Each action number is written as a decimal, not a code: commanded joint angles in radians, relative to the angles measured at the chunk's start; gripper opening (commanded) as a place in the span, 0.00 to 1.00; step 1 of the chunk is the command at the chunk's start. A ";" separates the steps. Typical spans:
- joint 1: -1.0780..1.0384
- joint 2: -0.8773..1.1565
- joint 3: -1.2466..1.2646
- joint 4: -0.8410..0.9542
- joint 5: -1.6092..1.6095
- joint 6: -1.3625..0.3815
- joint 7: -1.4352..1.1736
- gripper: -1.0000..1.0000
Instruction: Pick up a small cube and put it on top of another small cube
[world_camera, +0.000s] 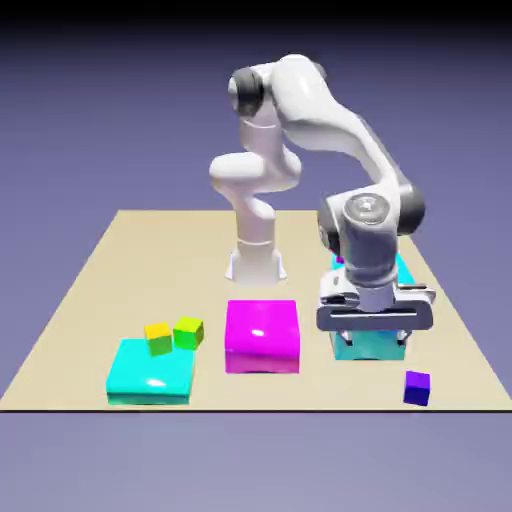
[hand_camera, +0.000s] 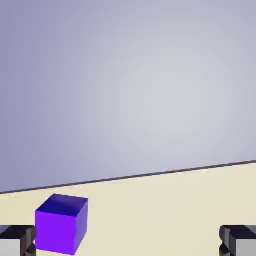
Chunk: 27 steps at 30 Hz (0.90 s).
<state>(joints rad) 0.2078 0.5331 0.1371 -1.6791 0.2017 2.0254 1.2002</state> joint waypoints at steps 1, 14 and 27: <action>0.006 0.035 0.004 0.036 0.006 -0.032 0.015 0.50; 0.082 0.460 0.057 0.472 0.084 -0.422 0.191 0.50; 0.050 0.395 -0.003 0.388 0.115 -0.405 0.186 0.00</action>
<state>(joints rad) 0.2576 0.9277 0.1338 -1.2912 0.3186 1.6209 1.3861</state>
